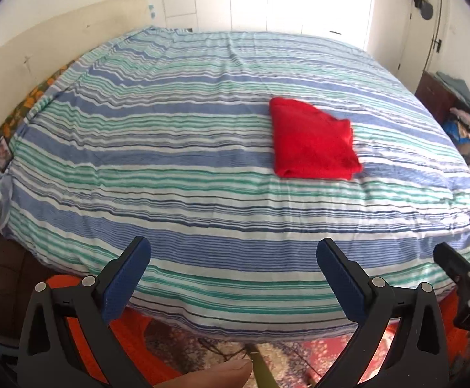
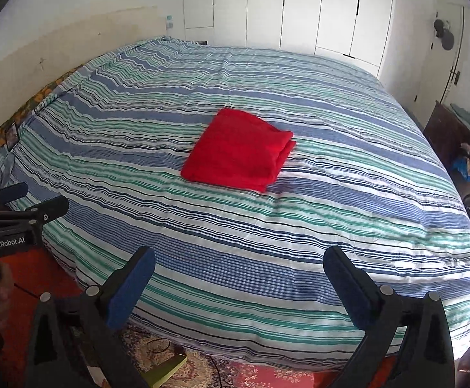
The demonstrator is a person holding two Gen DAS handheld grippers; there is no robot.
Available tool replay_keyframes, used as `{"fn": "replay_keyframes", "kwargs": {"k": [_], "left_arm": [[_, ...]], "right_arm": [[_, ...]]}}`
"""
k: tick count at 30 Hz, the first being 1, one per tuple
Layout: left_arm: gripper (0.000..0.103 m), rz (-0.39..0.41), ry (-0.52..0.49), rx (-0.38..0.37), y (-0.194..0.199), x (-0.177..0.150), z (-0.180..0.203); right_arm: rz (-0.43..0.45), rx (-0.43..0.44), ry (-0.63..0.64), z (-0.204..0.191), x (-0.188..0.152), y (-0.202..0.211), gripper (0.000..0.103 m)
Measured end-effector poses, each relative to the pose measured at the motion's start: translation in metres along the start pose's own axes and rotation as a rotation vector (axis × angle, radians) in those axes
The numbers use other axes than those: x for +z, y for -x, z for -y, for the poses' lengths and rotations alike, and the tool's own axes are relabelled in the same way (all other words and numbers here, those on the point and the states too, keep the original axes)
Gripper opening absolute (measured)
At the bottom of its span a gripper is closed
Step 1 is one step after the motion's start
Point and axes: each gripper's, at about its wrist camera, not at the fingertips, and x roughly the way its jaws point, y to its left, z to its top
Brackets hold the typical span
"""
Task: Fold small clothes
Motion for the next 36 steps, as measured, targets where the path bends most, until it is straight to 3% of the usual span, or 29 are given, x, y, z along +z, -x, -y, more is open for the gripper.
{"fn": "replay_keyframes", "kwargs": {"k": [5, 18, 36], "left_arm": [[0.102, -0.009, -0.032, 0.076, 0.000, -0.001, 0.004], [0.101, -0.019, -0.066, 0.037, 0.004, -0.004, 0.013], [0.101, -0.025, -0.075, 0.015, 0.002, -0.007, 0.017]], "right_arm": [[-0.014, -0.014, -0.005, -0.001, -0.005, 0.002, 0.102], [-0.015, -0.065, 0.016, -0.003, -0.009, 0.010, 0.102], [-0.016, -0.061, 0.006, -0.003, -0.009, 0.006, 0.102]]}}
